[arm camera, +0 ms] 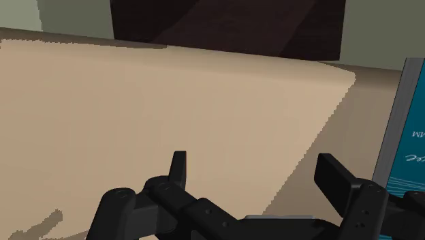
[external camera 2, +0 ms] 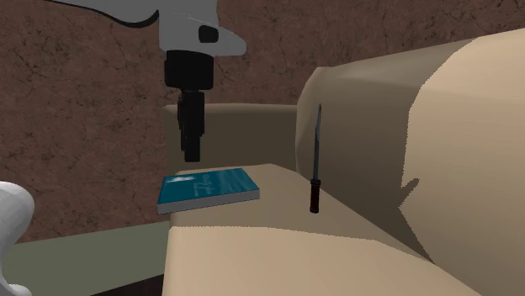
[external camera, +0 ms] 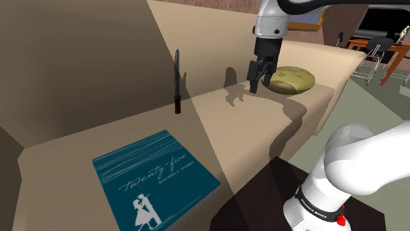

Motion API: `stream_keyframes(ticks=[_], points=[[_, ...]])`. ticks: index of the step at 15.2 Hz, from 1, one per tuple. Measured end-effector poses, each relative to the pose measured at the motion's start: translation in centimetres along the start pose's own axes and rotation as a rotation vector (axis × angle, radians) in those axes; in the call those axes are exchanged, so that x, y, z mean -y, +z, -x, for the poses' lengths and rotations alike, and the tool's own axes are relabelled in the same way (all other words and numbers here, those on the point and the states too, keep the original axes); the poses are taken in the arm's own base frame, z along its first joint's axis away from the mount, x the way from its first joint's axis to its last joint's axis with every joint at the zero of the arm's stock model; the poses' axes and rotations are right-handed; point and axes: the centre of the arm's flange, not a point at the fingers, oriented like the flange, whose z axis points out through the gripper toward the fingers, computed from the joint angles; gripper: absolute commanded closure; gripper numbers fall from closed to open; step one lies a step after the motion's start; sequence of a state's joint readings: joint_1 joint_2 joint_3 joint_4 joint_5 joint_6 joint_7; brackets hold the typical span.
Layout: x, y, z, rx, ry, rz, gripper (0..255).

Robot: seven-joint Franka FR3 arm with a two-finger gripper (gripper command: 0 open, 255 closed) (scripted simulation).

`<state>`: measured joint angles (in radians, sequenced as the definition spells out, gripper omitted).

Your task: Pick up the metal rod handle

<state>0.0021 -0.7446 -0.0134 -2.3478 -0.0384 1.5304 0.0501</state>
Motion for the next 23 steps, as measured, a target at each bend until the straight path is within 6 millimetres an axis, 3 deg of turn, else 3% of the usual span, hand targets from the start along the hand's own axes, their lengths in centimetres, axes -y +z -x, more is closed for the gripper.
stream_keyframes(ticks=[3, 9, 16, 23], points=[[0.9, 0.5, -0.9, -0.017, 0.018, 0.01, 0], [4.5, 2.6, -6.2, -0.104, 0.106, 0.054, 0], [9.4, 4.4, -13.1, -0.212, 0.213, 0.107, 0], [12.9, 5.9, -20.7, -0.32, 0.32, 0.158, 0]])
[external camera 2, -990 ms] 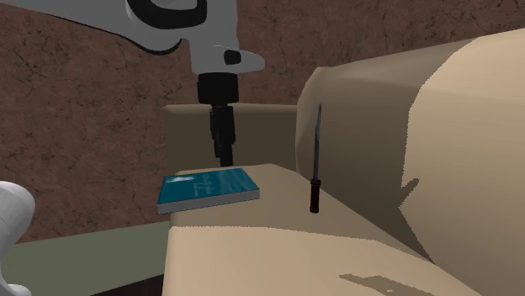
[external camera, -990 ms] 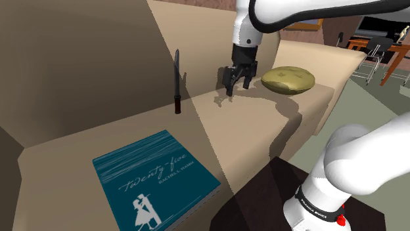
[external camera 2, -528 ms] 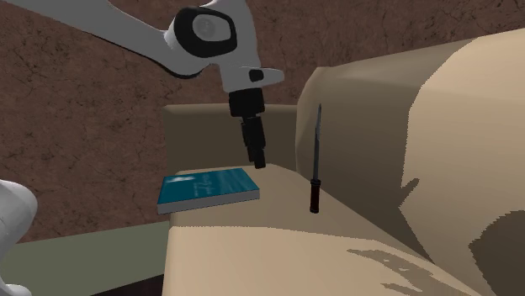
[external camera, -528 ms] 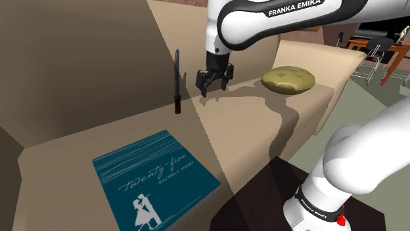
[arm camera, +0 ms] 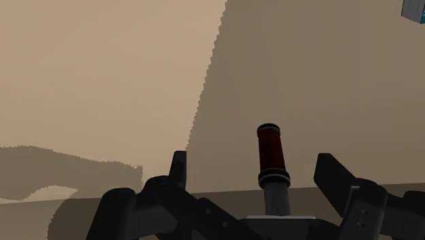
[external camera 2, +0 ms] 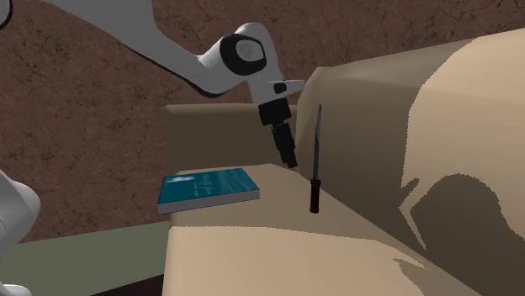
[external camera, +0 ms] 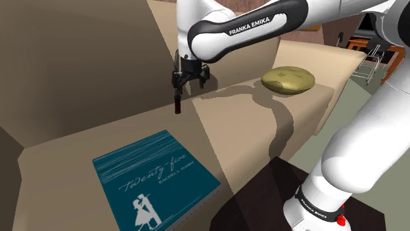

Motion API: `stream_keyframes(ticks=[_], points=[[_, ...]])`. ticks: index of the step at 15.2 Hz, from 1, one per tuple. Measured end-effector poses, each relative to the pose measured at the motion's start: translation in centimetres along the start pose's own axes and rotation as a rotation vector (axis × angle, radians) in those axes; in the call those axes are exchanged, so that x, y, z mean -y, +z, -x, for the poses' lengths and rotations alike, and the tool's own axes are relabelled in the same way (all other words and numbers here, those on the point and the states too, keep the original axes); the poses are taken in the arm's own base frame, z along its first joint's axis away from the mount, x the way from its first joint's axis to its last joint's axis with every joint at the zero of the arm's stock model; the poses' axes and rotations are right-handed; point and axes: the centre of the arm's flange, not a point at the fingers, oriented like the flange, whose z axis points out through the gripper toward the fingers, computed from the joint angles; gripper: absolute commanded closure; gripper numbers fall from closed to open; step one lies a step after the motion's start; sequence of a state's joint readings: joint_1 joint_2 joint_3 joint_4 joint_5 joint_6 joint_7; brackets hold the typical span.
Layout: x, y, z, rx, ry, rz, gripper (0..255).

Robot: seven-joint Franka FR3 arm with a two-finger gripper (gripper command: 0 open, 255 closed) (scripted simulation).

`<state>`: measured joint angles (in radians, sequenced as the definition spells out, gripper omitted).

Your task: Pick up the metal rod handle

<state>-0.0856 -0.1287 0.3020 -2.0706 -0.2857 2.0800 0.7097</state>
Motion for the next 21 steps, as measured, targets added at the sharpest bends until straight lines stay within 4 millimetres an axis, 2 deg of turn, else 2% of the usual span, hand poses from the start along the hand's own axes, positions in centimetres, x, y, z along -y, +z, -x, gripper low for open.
stream_keyframes(ticks=[5, 8, 14, 15, 21], points=[[3.8, 1.7, -4.5, -0.076, 0.077, 0.036, 0], [4.5, 3.2, -4.9, -0.09, 0.093, 0.044, 0], [5.0, 5.8, -4.4, -0.093, 0.095, 0.045, 0], [5.1, 5.9, -4.3, -0.093, 0.095, 0.044, 255], [5.1, 5.9, -4.3, -0.094, 0.095, 0.044, 255]])
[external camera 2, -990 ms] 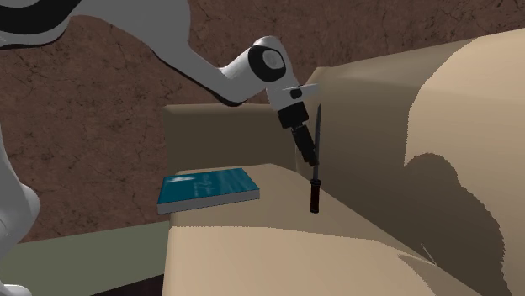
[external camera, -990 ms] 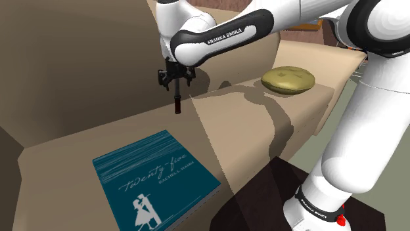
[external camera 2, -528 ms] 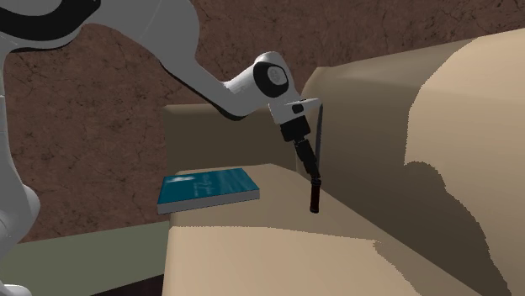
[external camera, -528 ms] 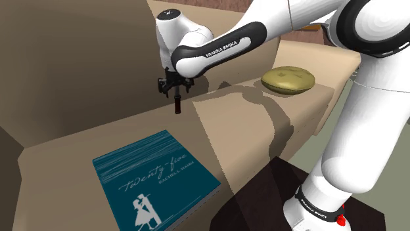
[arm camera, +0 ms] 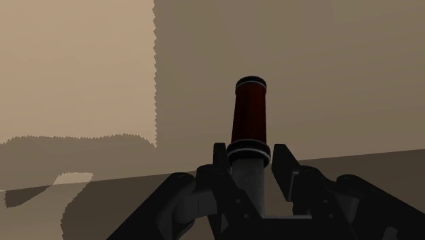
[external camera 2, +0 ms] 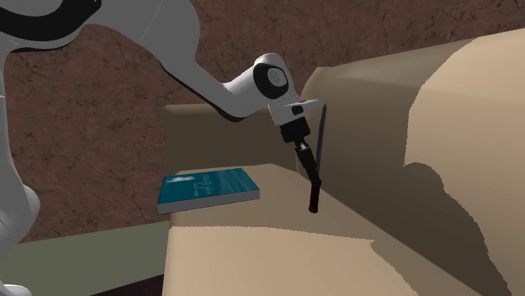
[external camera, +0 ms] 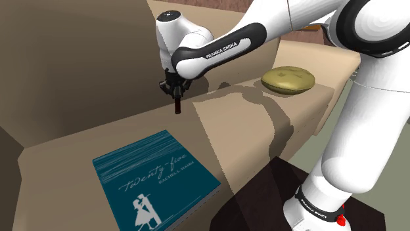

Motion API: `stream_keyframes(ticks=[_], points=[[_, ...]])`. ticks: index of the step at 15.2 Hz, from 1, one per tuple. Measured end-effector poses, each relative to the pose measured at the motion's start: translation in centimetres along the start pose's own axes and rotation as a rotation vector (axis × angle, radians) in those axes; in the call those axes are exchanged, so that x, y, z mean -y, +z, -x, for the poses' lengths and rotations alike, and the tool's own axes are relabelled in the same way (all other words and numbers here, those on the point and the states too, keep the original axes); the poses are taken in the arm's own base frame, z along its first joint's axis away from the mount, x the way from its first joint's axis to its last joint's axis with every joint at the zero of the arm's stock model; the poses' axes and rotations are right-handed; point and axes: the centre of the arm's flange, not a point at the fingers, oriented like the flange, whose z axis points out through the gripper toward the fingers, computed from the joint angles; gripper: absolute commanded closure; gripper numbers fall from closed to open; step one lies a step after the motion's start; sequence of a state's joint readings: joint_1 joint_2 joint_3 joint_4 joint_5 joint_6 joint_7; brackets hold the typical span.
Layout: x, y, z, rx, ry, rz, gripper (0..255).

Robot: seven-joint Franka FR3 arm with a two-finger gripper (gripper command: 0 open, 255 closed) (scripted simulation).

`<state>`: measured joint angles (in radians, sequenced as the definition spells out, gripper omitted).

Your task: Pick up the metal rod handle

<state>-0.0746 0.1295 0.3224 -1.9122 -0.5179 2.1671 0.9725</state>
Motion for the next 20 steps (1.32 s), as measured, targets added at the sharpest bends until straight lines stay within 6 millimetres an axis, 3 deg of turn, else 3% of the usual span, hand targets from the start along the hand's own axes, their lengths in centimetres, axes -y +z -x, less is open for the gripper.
stream_keyframes(ticks=[5, 20], points=[[-0.1, -0.2, -0.1, 0.0, 0.0, 0.0, 255], [-1.3, -7.0, -2.9, 0.0, 0.0, 0.0, 255]])
